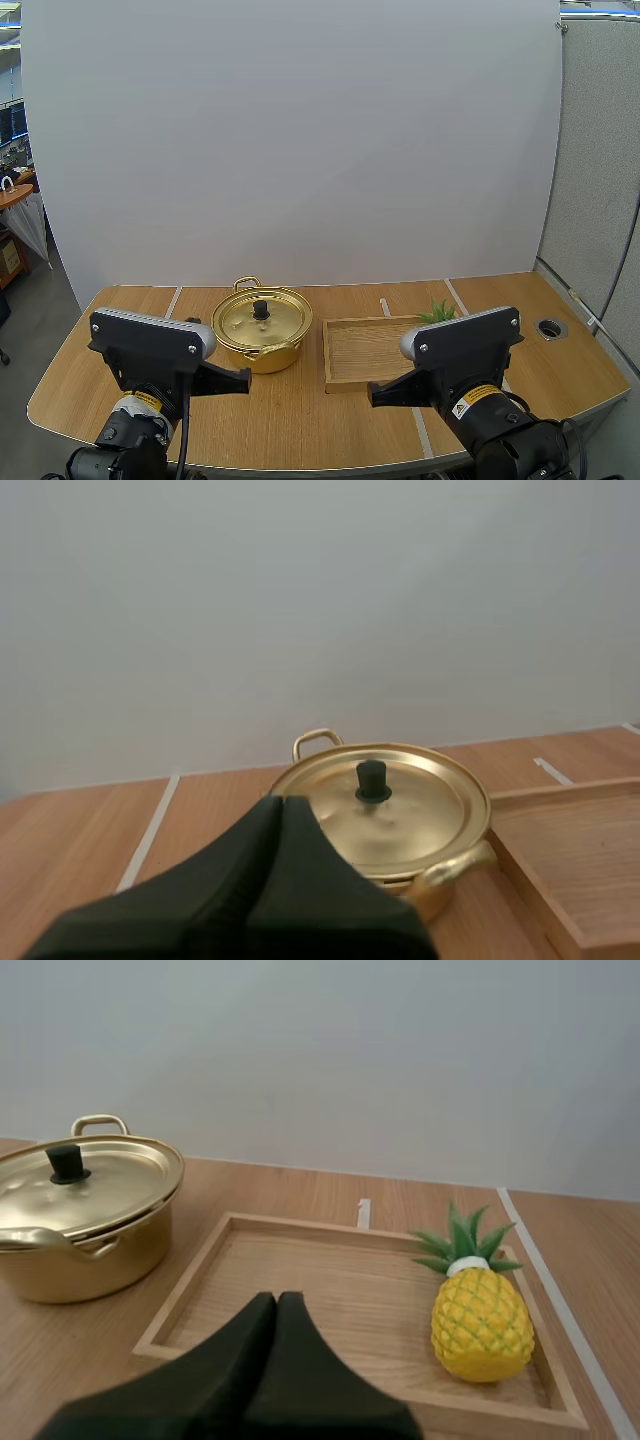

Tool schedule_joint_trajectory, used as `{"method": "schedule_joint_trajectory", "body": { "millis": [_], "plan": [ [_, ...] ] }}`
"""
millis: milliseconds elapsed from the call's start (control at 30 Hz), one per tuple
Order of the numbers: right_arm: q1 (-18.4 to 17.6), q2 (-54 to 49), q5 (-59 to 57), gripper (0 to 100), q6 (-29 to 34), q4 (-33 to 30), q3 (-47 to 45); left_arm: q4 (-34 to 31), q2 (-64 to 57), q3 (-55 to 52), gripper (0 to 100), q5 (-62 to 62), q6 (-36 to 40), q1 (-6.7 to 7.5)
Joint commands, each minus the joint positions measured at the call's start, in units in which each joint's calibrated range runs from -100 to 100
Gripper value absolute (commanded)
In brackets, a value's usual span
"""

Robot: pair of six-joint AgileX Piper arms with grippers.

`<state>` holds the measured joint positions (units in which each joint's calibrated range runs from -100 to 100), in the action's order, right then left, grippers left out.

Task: Open the pot, put the grape inside, and close it

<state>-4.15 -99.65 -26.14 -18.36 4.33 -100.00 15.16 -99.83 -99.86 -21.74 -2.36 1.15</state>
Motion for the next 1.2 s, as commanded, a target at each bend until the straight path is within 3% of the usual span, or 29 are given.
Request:
{"method": "schedule_joint_trajectory", "body": {
  "millis": [0, 100, 200, 1167],
  "plan": [
    [0.54, -0.35, -1.00, 0, -0.64, -0.40, 0.00, -5.59, -0.17, -0.14, 0, -3.89, 5.94, 0.07],
    [0.87, -0.35, -3.55, 0, -0.64, -0.25, 0.00, -15.69, -0.17, -0.14, 0, -5.97, 15.88, 0.07],
    [1.28, -0.35, -4.42, 0, -0.64, -0.01, 0.00, -19.73, -0.17, -0.14, 0, -6.30, 22.77, 0.07],
    [1.63, -0.35, -5.06, 0, -0.54, -0.33, 0.00, -19.74, -0.17, -0.14, 0, -7.73, 22.77, 0.07]
  ]
}}
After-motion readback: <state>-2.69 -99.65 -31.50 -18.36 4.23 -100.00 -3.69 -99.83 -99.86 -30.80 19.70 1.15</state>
